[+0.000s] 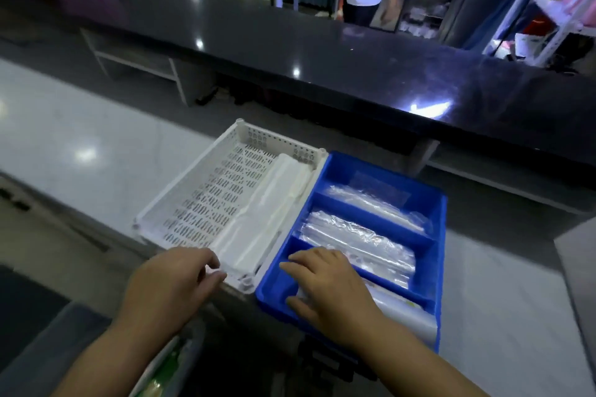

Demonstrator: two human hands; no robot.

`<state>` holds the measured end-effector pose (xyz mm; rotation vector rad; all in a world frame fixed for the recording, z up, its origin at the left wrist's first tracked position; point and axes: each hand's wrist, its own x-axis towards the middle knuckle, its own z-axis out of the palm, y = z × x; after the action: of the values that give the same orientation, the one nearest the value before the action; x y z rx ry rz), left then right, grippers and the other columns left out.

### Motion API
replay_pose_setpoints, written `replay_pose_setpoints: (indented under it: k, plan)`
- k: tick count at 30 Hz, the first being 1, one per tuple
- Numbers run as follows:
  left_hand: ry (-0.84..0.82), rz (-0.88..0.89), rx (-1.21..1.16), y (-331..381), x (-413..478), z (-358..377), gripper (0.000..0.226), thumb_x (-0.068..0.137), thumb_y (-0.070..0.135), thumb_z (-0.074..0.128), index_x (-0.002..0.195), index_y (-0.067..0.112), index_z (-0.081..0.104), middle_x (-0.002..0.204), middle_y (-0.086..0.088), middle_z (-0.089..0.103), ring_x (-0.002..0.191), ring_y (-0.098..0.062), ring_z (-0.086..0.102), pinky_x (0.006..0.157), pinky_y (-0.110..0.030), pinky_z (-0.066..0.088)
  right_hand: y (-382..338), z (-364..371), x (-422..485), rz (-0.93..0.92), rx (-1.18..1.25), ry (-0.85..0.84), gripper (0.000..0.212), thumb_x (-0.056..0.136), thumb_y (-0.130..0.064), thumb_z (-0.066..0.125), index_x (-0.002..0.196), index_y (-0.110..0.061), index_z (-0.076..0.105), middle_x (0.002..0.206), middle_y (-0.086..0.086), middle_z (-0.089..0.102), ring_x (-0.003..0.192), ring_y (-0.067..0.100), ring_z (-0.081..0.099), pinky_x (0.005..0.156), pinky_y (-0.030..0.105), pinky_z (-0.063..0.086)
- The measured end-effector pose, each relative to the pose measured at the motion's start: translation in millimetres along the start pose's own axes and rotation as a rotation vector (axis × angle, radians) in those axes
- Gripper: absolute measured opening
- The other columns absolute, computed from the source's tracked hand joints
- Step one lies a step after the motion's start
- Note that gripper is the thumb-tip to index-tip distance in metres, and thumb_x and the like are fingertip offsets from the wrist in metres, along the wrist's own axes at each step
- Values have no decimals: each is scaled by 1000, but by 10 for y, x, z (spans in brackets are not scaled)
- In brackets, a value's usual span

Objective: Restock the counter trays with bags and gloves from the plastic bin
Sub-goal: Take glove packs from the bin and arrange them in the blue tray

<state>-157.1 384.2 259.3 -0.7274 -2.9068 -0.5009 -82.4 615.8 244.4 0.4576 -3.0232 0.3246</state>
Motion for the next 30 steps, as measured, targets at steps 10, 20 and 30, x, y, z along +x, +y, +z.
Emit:
replay_pose_setpoints:
  k: [10, 20, 30]
  plan:
    - [-47, -533, 321, -827, -1513, -376, 27, 54, 25, 89, 56, 24, 63, 50, 4, 61, 46, -21, 59, 42, -18, 21, -1139, 350, 672, -326, 49, -118, 18, 79, -33, 51, 80, -24, 66, 75, -5, 66, 70, 22, 61, 64, 31, 45]
    - [-75, -921, 129, -1803, -2841, -212, 16, 81, 49, 58, 80, 34, 62, 80, 11, 69, 69, -12, 61, 45, -20, 26, -2078, 1013, 924, -452, -69, -333, 16, 81, -36, 53, 84, -26, 65, 82, -2, 67, 78, 21, 61, 67, 35, 44]
    - [-301, -843, -40, -2944, -3525, 496, 17, 78, 19, 61, 92, 17, 69, 89, -5, 70, 84, -25, 64, 66, -28, 51, -2835, 2075, 1039, -355, -107, -617, 33, 86, -37, 46, 116, -26, 54, 118, -2, 57, 106, 21, 55, 84, 34, 41]
